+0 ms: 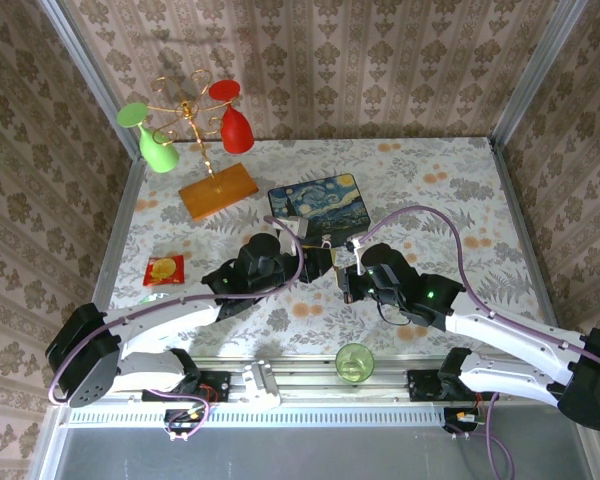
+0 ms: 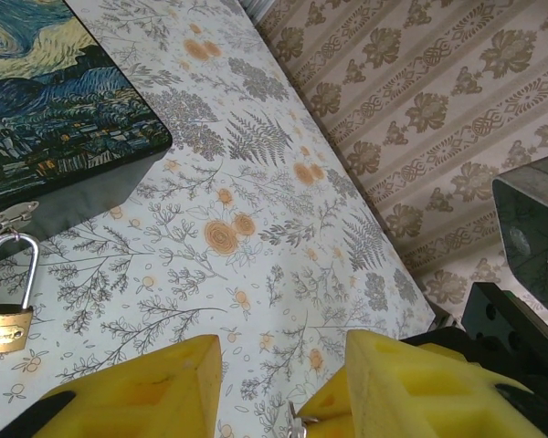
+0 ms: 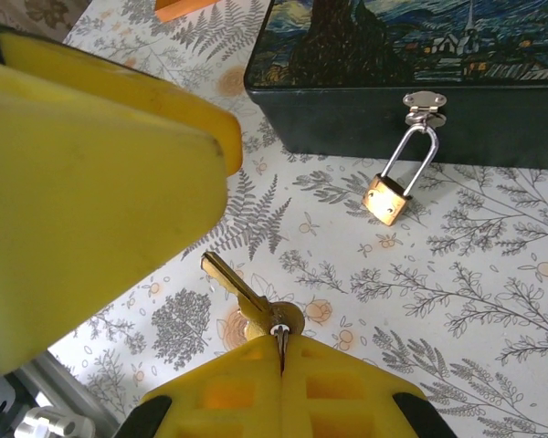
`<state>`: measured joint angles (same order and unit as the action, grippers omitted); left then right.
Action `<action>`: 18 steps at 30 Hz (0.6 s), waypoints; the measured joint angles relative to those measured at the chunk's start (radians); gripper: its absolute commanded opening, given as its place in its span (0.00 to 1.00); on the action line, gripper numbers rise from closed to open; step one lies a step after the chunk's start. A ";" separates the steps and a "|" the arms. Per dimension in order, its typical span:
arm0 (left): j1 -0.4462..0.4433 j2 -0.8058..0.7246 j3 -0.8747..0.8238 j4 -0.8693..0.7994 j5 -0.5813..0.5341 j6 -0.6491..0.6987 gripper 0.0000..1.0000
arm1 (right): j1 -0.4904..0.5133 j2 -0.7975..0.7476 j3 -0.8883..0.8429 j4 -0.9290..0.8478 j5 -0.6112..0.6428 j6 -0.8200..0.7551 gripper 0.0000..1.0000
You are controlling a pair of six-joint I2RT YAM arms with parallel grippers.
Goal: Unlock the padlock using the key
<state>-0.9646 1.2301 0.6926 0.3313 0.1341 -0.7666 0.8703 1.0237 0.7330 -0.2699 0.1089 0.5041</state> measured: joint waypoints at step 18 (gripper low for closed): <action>-0.016 0.051 0.000 0.017 0.000 0.003 0.30 | -0.016 0.024 0.001 0.028 0.016 0.034 0.00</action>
<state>-0.9806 1.2816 0.6926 0.3481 0.1341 -0.7639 0.8543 1.0473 0.7338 -0.2420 0.1253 0.5381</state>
